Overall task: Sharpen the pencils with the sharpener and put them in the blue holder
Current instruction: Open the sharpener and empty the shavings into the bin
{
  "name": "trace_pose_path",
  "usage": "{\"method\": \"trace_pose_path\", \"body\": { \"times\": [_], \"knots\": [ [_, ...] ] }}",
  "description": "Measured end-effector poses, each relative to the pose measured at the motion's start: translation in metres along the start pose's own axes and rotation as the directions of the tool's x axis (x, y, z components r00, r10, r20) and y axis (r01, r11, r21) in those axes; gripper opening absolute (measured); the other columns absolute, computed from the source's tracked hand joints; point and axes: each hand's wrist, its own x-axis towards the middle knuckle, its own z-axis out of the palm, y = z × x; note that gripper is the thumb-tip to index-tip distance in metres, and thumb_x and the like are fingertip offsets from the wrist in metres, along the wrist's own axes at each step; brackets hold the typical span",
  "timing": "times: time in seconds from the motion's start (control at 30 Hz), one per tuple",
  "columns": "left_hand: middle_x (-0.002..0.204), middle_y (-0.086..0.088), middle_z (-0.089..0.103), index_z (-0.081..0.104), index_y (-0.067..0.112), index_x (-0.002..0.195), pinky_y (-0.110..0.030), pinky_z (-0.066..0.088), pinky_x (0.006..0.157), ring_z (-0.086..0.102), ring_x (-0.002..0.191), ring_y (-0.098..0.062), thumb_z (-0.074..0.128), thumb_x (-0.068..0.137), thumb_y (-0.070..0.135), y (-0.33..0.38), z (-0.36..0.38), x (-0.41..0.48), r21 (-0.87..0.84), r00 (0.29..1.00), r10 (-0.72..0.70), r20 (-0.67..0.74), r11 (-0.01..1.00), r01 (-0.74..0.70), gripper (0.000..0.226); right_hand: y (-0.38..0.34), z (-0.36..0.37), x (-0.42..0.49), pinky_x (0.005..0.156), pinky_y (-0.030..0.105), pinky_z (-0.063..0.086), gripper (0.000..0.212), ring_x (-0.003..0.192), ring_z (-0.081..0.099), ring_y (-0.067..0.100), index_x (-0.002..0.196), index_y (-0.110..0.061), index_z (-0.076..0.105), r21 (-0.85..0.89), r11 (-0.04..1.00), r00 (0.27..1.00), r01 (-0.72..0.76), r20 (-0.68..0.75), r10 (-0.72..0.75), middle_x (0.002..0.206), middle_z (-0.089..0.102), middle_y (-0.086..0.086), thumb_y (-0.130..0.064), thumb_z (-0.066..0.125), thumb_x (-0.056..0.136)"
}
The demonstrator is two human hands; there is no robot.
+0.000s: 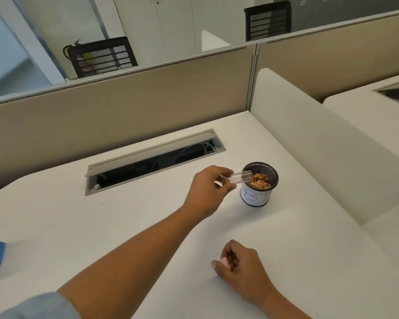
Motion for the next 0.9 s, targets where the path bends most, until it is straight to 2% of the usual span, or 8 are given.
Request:
{"method": "trace_pose_path", "body": {
  "times": [0.1,0.23,0.33,0.47,0.57,0.7,0.8,0.9],
  "knots": [
    [0.098,0.009,0.063,0.070,0.019,0.113,-0.012,0.046,0.069,0.057,0.081,0.002,0.077,0.083,0.020,0.012,0.002,0.023,0.075,0.996,0.086,0.035,0.993,-0.089,0.031,-0.003,0.000,0.001,0.051,0.013,0.037,0.030,0.050,0.044,0.005,0.071,-0.029,0.055,0.002,1.000,1.000,-0.002,-0.003,0.002,0.056,0.055,-0.017,-0.048,0.078,0.075],
    [0.098,0.003,0.063,0.072,0.017,0.110,-0.025,0.052,0.071,0.059,0.081,-0.010,0.077,0.083,0.021,0.030,0.009,0.043,0.164,0.977,0.163,0.140,0.969,-0.185,0.028,-0.005,-0.002,0.000,0.052,0.014,0.038,0.029,0.052,0.045,0.004,0.070,-0.030,0.054,0.004,1.000,1.000,-0.015,0.005,0.015,0.057,0.055,-0.017,-0.045,0.077,0.075],
    [0.095,0.001,0.062,0.076,0.016,0.101,-0.022,0.048,0.063,0.056,0.077,-0.010,0.078,0.082,0.025,0.038,0.016,0.049,0.152,0.973,0.165,0.159,0.970,-0.189,0.021,-0.005,-0.003,-0.001,0.051,0.015,0.038,0.030,0.051,0.044,0.004,0.072,-0.027,0.054,0.020,0.999,1.000,-0.026,0.006,0.026,0.057,0.054,-0.015,-0.044,0.078,0.075],
    [0.097,0.000,0.059,0.077,0.016,0.100,-0.013,0.037,0.057,0.052,0.079,-0.012,0.069,0.081,0.008,0.041,0.024,0.051,0.189,0.968,0.146,0.205,0.964,-0.185,0.022,-0.006,-0.003,-0.001,0.051,0.015,0.039,0.030,0.051,0.044,0.004,0.072,-0.028,0.053,0.027,0.999,0.999,-0.031,0.008,0.031,0.057,0.054,-0.015,-0.043,0.079,0.076],
    [0.099,0.000,0.058,0.077,0.016,0.103,-0.019,0.040,0.065,0.053,0.084,-0.015,0.074,0.078,0.007,0.039,0.026,0.050,0.202,0.967,0.132,0.218,0.963,-0.177,0.026,-0.006,-0.003,-0.001,0.051,0.015,0.039,0.030,0.051,0.043,0.004,0.072,-0.028,0.053,0.032,0.999,0.999,-0.037,0.007,0.037,0.058,0.054,-0.014,-0.043,0.079,0.076],
    [0.098,0.001,0.060,0.077,0.018,0.101,-0.021,0.044,0.064,0.057,0.087,-0.016,0.076,0.079,0.013,0.036,0.024,0.047,0.174,0.972,0.136,0.190,0.970,-0.169,0.022,-0.006,-0.002,-0.001,0.052,0.015,0.040,0.029,0.052,0.043,0.003,0.072,-0.028,0.054,0.043,0.998,0.999,-0.045,0.013,0.045,0.057,0.054,-0.016,-0.042,0.079,0.076],
    [0.097,0.002,0.062,0.074,0.020,0.099,-0.022,0.048,0.065,0.057,0.084,-0.012,0.077,0.081,0.023,0.035,0.016,0.042,0.112,0.984,0.120,0.131,0.985,-0.135,0.019,-0.007,-0.003,0.000,0.052,0.016,0.040,0.028,0.053,0.044,0.003,0.073,-0.028,0.055,0.048,0.997,0.999,-0.053,0.017,0.052,0.058,0.054,-0.016,-0.042,0.079,0.076],
    [0.094,0.006,0.062,0.071,0.021,0.103,-0.019,0.049,0.063,0.058,0.080,-0.007,0.078,0.080,0.017,0.030,0.001,0.028,0.043,0.992,0.077,0.102,0.996,-0.082,0.024,-0.011,-0.005,0.000,0.053,0.015,0.041,0.026,0.053,0.045,0.004,0.073,-0.031,0.056,0.029,0.997,0.997,-0.069,0.021,0.068,0.058,0.055,-0.014,-0.044,0.079,0.074]
  ]
}}
